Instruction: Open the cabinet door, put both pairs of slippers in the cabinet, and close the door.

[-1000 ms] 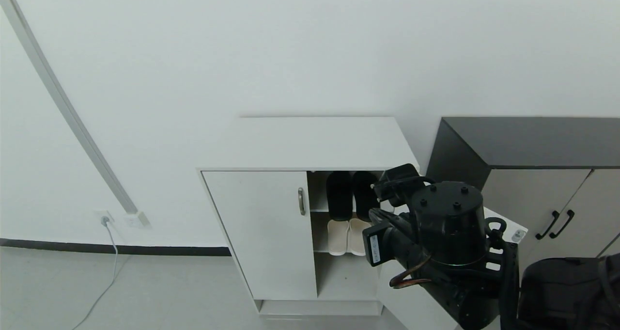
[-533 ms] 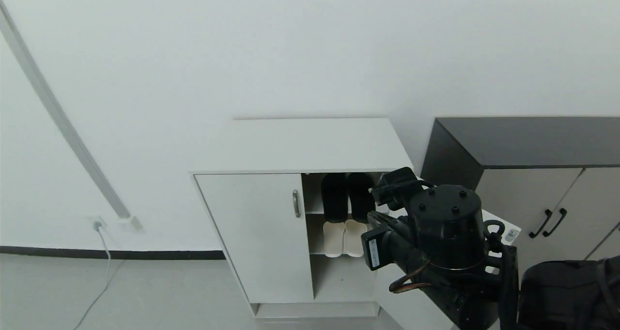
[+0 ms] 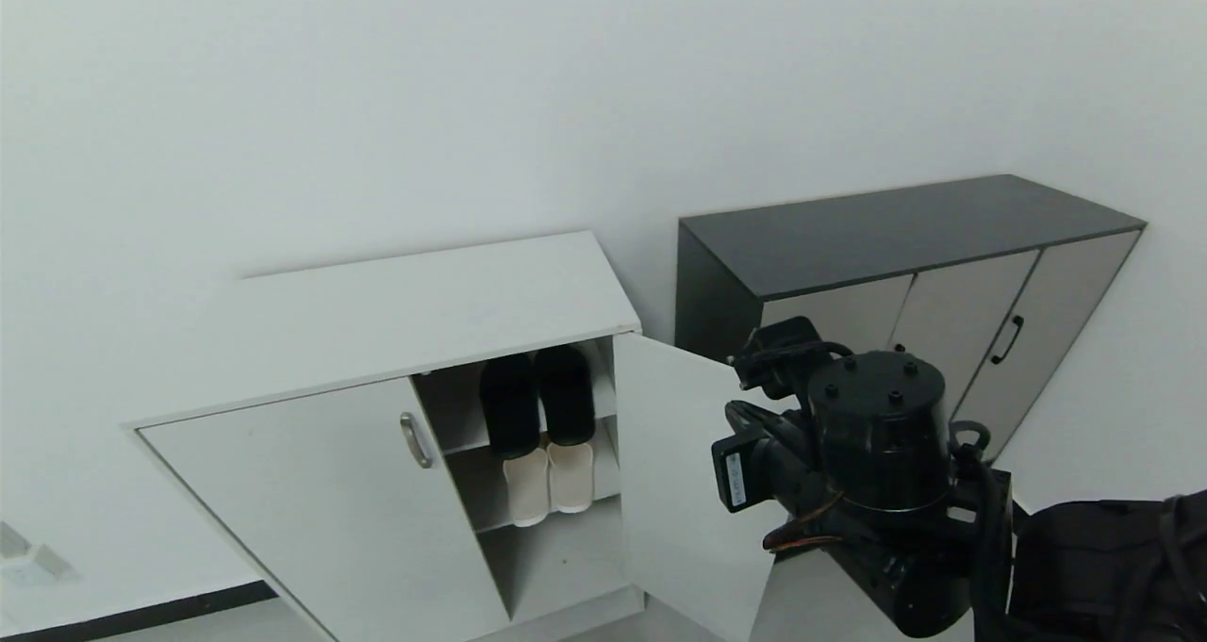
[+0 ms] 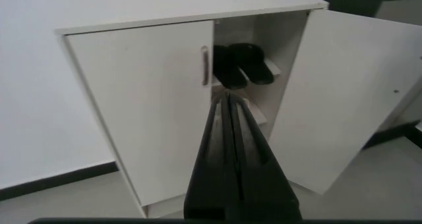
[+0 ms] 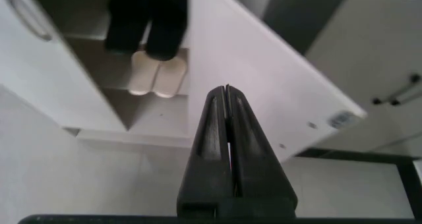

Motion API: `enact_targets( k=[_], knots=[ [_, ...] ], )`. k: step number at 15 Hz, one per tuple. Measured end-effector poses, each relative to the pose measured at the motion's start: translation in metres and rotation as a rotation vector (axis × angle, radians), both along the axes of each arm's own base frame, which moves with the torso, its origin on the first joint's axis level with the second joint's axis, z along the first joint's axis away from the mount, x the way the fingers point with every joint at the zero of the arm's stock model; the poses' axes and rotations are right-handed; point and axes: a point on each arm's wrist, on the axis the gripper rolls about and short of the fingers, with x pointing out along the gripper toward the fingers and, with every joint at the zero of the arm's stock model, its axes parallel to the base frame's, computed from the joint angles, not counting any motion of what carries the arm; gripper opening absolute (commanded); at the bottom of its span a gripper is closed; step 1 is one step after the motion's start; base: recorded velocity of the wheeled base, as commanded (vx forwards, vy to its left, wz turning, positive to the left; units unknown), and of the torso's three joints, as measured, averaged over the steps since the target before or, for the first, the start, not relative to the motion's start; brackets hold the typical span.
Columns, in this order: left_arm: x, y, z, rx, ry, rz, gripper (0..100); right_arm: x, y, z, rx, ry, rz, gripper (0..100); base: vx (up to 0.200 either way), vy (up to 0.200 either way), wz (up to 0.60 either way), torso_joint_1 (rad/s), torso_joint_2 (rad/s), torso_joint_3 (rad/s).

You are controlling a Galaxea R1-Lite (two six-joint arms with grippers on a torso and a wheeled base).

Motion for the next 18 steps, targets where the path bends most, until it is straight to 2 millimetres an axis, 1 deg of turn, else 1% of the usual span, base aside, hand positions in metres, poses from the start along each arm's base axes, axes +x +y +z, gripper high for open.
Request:
enact_targets(
  k=[5,11,12,14,18],
  knots=[
    [0.0,0.0,0.0,0.0,-0.001,0.002,0,0.004,-0.001,-0.003,-0.006,0.004,-0.011,0,0.0,0.0,0.0,0.0,0.0,0.0],
    [0.0,0.0,0.0,0.0,-0.001,0.001,0,0.006,-0.002,-0.004,-0.019,-0.001,-0.018,0,-0.2,0.0,0.0,0.002,0.0,-0.002],
    [0.0,0.0,0.0,0.0,-0.001,-0.001,0,0.009,-0.004,-0.002,-0.022,-0.006,-0.026,0,0.0,0.0,0.0,0.0,0.0,0.0],
    [0.0,0.0,0.0,0.0,-0.001,0.001,0,0.023,-0.011,0.005,-0.01,-0.022,-0.074,0,0.0,0.0,0.0,0.0,0.0,0.0],
    [0.0,0.0,0.0,0.0,-0.001,0.0,0,0.077,-0.041,0.027,0.028,-0.05,-0.241,0,0.0,0.0,0.0,0.0,0.0,0.0]
  ],
)
